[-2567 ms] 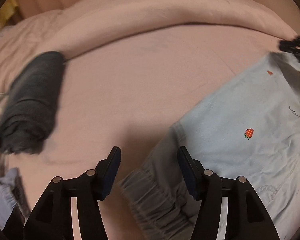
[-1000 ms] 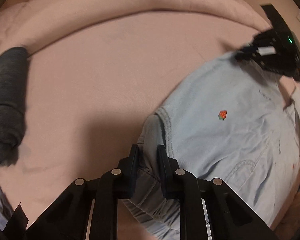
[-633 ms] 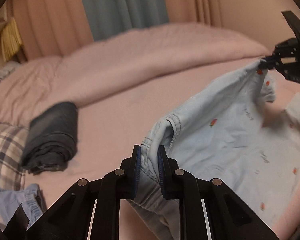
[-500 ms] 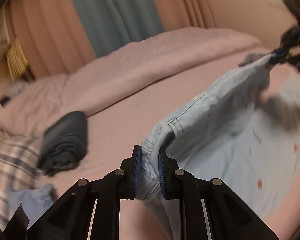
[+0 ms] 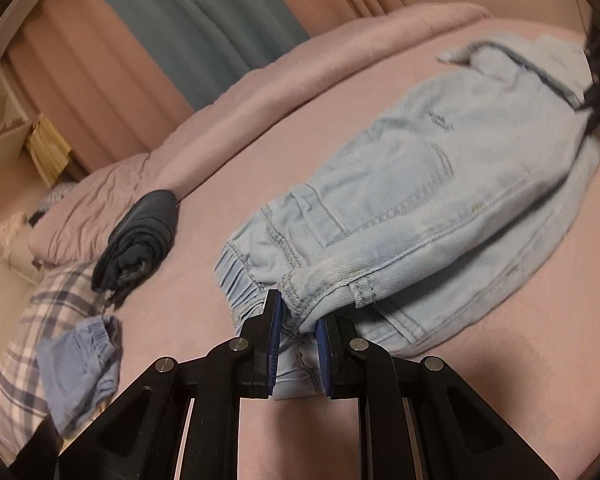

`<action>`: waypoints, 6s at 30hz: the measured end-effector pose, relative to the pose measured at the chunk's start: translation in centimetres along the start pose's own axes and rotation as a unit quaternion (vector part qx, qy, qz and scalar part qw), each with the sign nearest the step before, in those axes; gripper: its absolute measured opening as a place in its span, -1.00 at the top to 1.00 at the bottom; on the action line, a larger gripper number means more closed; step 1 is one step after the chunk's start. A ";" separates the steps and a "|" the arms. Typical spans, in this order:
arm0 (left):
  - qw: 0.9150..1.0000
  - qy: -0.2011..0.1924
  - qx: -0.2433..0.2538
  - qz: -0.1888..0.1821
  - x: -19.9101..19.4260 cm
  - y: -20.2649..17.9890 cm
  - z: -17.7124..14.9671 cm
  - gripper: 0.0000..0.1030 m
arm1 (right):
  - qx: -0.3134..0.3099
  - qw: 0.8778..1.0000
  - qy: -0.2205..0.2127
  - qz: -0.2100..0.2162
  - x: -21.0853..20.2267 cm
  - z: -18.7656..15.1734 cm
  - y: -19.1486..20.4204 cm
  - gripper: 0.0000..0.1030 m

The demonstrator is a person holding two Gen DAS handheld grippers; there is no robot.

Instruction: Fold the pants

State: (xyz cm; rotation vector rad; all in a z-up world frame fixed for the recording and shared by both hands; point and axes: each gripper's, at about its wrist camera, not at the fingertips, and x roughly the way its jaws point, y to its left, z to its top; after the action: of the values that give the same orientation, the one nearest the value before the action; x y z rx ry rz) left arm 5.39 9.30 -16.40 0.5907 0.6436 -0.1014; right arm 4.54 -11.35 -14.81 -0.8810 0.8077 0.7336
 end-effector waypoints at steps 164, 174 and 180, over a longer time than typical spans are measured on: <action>0.928 0.026 -0.154 -0.338 3.1 -6.5 11.6 -0.07 | 0.531 0.846 -0.035 0.020 -8.1 -15.5 -16.9 0.41; 0.924 0.074 -0.226 -0.300 9.2 -3.3 8.3 -0.07 | 0.519 0.810 -0.016 0.272 9.0 1.1 -18.6 0.69; 0.926 0.067 -0.218 -0.302 9.7 -3.6 5.9 -0.07 | 0.517 0.761 0.028 0.392 10.1 1.5 -16.1 0.68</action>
State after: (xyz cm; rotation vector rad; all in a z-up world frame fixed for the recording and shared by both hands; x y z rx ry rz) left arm 15.37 3.96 -20.16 -0.0490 0.9344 -0.4844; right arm 23.13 -15.05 -16.75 0.5068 1.4479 0.8015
